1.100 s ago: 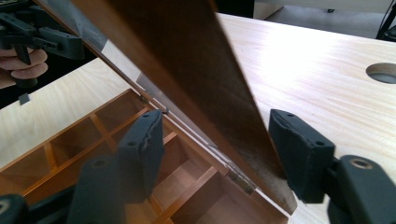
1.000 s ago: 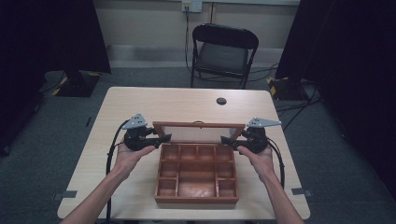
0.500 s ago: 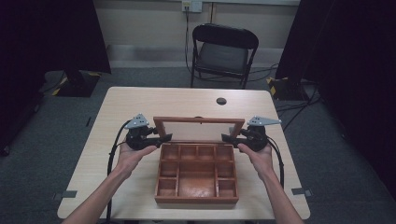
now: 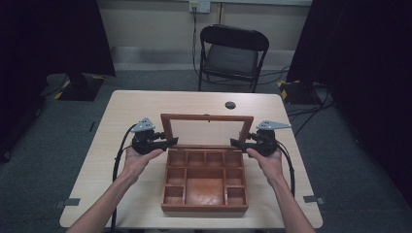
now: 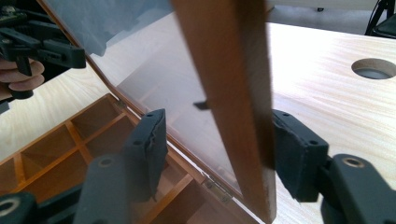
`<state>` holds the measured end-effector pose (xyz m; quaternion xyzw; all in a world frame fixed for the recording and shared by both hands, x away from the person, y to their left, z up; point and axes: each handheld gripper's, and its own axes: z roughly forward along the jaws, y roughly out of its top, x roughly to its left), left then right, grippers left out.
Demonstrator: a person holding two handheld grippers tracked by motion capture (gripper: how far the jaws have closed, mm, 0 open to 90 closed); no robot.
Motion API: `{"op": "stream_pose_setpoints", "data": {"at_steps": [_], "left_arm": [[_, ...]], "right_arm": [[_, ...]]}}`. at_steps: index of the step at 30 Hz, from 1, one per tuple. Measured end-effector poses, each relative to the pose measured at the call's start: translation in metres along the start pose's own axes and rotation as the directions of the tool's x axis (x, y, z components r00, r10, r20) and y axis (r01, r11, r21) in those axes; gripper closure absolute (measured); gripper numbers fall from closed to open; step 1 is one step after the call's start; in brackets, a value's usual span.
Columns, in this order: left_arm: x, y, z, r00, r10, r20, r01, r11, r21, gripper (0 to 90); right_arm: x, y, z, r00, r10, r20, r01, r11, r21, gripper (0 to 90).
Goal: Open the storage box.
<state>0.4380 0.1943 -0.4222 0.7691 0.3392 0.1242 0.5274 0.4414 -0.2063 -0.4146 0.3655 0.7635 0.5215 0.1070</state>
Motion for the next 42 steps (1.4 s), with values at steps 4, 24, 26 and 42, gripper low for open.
{"op": "stream_pose_setpoints", "data": {"at_steps": [4, 24, 26, 42], "left_arm": [[0.003, 0.001, 0.002, 0.9999, -0.011, -0.002, 0.011, 0.9999, -0.002, 57.7], [0.015, -0.004, 0.012, 0.9968, -0.08, 0.01, 0.079, 0.9965, 0.025, 59.3], [0.018, -0.004, 0.012, 0.9969, -0.079, 0.007, 0.078, 0.9964, 0.032, 60.1], [0.022, -0.01, 0.021, 0.9985, -0.054, -0.005, 0.054, 0.9975, 0.044, 62.8]], "right_arm": [[-0.002, -0.001, 0.005, 0.9999, 0.002, 0.012, -0.002, 1.0, 0.006, 38.1], [-0.013, -0.008, 0.02, 0.9995, 0.002, 0.032, -0.002, 1.0, 0.007, 49.3], [-0.014, -0.008, 0.02, 0.9995, 0.002, 0.033, -0.002, 1.0, 0.004, 49.6], [-0.018, -0.01, 0.027, 0.9988, 0.024, 0.044, -0.024, 1.0, 0.006, 45.1]]}}
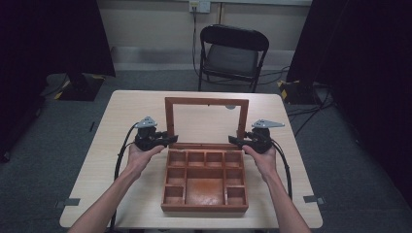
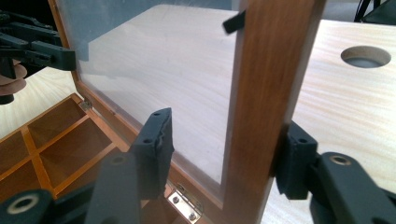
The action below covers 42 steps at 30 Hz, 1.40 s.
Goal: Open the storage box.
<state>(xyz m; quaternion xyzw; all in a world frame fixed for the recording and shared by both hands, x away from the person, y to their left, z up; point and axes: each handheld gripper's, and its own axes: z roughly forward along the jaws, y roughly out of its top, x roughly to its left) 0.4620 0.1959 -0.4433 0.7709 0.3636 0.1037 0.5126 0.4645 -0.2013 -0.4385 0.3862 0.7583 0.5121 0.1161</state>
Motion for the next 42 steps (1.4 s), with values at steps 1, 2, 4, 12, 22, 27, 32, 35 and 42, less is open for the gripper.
{"op": "stream_pose_setpoints", "data": {"at_steps": [1, 2, 4, 12, 22, 27, 32, 35, 42], "left_arm": [[0.0, 0.0, 0.0, 1.0, 0.001, -0.001, -0.001, 1.0, 0.003, 63.0], [0.001, -0.001, 0.001, 1.0, -0.005, 0.004, 0.006, 1.0, -0.004, 63.1], [0.002, -0.001, 0.002, 0.9999, -0.01, 0.004, 0.01, 0.9999, -0.005, 63.3], [0.004, -0.002, 0.005, 0.9996, -0.029, -0.004, 0.029, 0.9996, -0.008, 63.0], [0.01, -0.006, 0.008, 0.9989, -0.046, -0.009, 0.046, 0.9989, 0.012, 62.3], [0.012, -0.007, 0.009, 0.9984, -0.055, -0.012, 0.055, 0.9983, 0.019, 61.5], [0.014, -0.007, 0.011, 0.9974, -0.07, -0.019, 0.07, 0.9973, 0.021, 60.2], [0.015, -0.008, 0.012, 0.9961, -0.087, -0.015, 0.087, 0.996, 0.02, 59.8], [0.017, -0.008, 0.014, 0.9957, -0.091, -0.017, 0.092, 0.9952, 0.034, 58.3]], "right_arm": [[0.0, -0.001, 0.0, 1.0, 0.004, -0.003, -0.004, 1.0, 0.002, 43.8], [0.0, -0.002, 0.0, 1.0, 0.008, -0.001, -0.008, 1.0, 0.002, 42.9], [0.001, -0.002, 0.001, 0.9999, 0.01, 0.005, -0.01, 1.0, 0.005, 42.6], [-0.003, -0.004, 0.004, 0.9994, 0.031, 0.017, -0.031, 0.999, 0.012, 45.2], [-0.008, -0.008, 0.008, 0.9976, 0.056, 0.042, -0.057, 0.998, 0.034, 46.6], [-0.01, -0.01, 0.011, 0.997, 0.063, 0.045, -0.065, 0.997, 0.033, 47.5], [-0.012, -0.011, 0.014, 0.9961, 0.073, 0.048, -0.075, 0.997, 0.036, 46.1], [-0.013, -0.012, 0.015, 0.9953, 0.086, 0.046, -0.087, 0.995, 0.038, 45.5], [-0.014, -0.013, 0.019, 0.9945, 0.094, 0.047, -0.096, 0.995, 0.042, 41.8]]}}
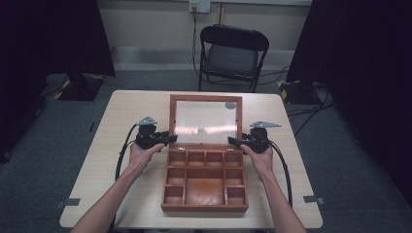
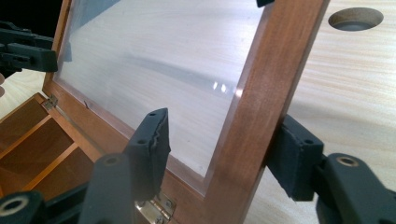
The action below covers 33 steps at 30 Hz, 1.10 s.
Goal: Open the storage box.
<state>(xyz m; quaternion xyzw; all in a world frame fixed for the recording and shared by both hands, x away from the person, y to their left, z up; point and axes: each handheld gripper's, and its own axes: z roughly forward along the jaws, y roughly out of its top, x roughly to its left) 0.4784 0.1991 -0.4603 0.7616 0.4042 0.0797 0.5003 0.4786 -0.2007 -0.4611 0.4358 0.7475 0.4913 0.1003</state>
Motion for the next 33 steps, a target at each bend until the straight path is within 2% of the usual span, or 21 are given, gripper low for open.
{"op": "stream_pose_setpoints", "data": {"at_steps": [7, 15, 21, 22, 25, 29, 33], "left_arm": [[0.003, -0.003, 0.003, 0.9997, -0.023, -0.003, 0.023, 0.9997, -0.002, 56.3], [0.006, -0.004, 0.004, 0.9996, -0.027, -0.002, 0.027, 0.9995, 0.017, 54.7], [0.007, -0.004, 0.006, 0.9994, -0.036, 0.002, 0.036, 0.9993, 0.01, 53.3], [0.007, -0.004, 0.005, 0.9996, -0.029, -0.004, 0.029, 0.9993, 0.022, 52.7], [0.008, -0.006, 0.007, 0.9988, -0.048, 0.003, 0.048, 0.9986, 0.02, 50.6], [0.009, -0.007, 0.008, 0.9981, -0.06, 0.012, 0.06, 0.998, 0.02, 50.2], [0.008, -0.007, 0.011, 0.9979, -0.065, -0.003, 0.065, 0.9977, 0.022, 47.8]], "right_arm": [[-0.001, -0.002, 0.005, 0.9998, 0.02, 0.004, -0.02, 1.0, 0.007, 37.3], [-0.003, -0.004, 0.009, 0.9994, 0.036, 0.0, -0.036, 0.999, 0.01, 34.9], [-0.003, -0.005, 0.011, 0.9989, 0.047, 0.001, -0.047, 0.999, 0.015, 32.7], [-0.003, -0.005, 0.011, 0.9988, 0.049, 0.003, -0.049, 0.999, 0.017, 31.9], [-0.003, -0.005, 0.013, 0.9986, 0.049, 0.019, -0.05, 0.998, 0.023, 30.4], [-0.004, -0.006, 0.013, 0.9985, 0.054, 0.012, -0.055, 0.998, 0.025, 30.3], [-0.005, -0.006, 0.014, 0.9979, 0.063, 0.011, -0.063, 0.998, 0.03, 29.5]]}}
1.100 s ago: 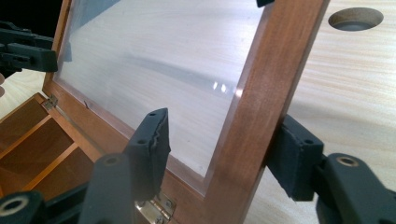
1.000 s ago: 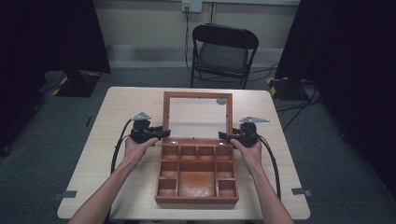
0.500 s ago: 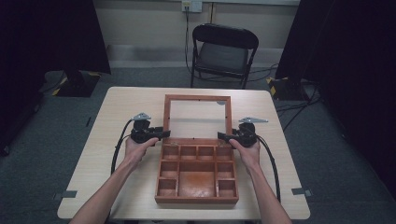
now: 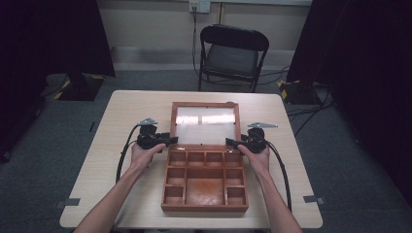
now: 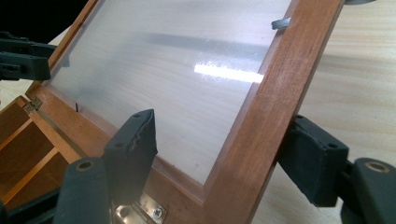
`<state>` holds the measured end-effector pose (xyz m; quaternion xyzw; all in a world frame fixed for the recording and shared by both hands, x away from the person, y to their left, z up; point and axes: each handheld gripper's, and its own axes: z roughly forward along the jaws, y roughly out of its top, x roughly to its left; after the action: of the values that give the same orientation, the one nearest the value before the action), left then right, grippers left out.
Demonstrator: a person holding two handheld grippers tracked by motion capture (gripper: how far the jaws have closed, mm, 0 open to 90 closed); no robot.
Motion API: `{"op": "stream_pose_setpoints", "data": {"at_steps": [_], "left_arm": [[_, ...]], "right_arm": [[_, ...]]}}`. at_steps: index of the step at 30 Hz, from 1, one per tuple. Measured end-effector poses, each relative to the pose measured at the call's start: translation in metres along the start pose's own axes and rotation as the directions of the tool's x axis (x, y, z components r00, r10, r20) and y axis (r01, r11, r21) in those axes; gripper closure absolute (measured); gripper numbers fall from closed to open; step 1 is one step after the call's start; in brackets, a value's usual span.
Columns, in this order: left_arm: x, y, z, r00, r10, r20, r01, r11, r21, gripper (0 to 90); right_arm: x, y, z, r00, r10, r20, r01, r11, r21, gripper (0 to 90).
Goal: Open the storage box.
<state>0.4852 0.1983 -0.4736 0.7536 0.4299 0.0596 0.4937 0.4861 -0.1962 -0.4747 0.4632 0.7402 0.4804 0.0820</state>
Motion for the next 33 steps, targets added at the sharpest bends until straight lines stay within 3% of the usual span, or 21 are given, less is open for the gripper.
{"op": "stream_pose_setpoints", "data": {"at_steps": [4, 7, 14, 16, 17, 19, 22, 28, 31, 33], "left_arm": [[-0.004, 0.0, 0.003, 0.9998, 0.014, -0.01, -0.014, 0.9996, 0.025, 41.4], [-0.001, -0.001, 0.004, 0.9999, -0.012, 0.006, 0.012, 0.9996, 0.024, 40.9], [0.001, -0.002, 0.005, 0.9995, -0.032, 0.007, 0.031, 0.999, 0.032, 39.9], [0.0, -0.002, 0.005, 0.9998, 0.001, -0.017, -0.001, 0.9994, 0.035, 38.1], [0.0, -0.002, 0.005, 0.9998, 0.001, -0.017, -0.001, 0.9994, 0.035, 40.1], [0.0, -0.004, 0.008, 0.9999, -0.002, -0.014, 0.003, 0.9987, 0.052, 38.8], [0.001, -0.006, 0.008, 0.9998, -0.018, -0.006, 0.018, 0.999, 0.04, 38.3], [0.0, -0.005, 0.008, 0.9999, -0.004, -0.013, 0.004, 0.999, 0.045, 38.6], [0.0, -0.005, 0.008, 0.9999, -0.004, -0.013, 0.005, 0.9989, 0.046, 38.7], [0.0, -0.005, 0.007, 0.9999, -0.001, -0.016, 0.002, 0.9989, 0.048, 38.7]], "right_arm": [[0.0, -0.001, 0.0, 1.0, 0.004, 0.0, -0.004, 1.0, 0.008, 28.4], [-0.002, -0.002, 0.001, 0.9999, 0.01, -0.002, -0.01, 1.0, 0.011, 27.7], [-0.002, -0.003, 0.001, 0.9997, 0.024, -0.006, -0.024, 0.999, 0.027, 26.6], [-0.003, -0.003, 0.001, 0.9996, 0.028, -0.006, -0.027, 0.999, 0.031, 23.8], [-0.002, -0.003, 0.002, 0.9997, 0.007, 0.021, -0.008, 1.0, 0.03, 21.4], [-0.007, -0.006, 0.003, 0.9976, 0.069, -0.005, -0.068, 0.997, 0.048, 21.4], [-0.012, -0.01, 0.006, 0.9938, 0.107, -0.031, -0.105, 0.994, 0.039, 21.3], [-0.012, -0.01, 0.006, 0.9936, 0.109, -0.03, -0.107, 0.993, 0.049, 20.8], [-0.01, -0.009, 0.004, 0.9973, 0.071, 0.015, -0.072, 0.997, 0.03, 20.3], [-0.01, -0.009, 0.004, 0.9974, 0.071, 0.013, -0.071, 0.997, 0.032, 20.3]]}}
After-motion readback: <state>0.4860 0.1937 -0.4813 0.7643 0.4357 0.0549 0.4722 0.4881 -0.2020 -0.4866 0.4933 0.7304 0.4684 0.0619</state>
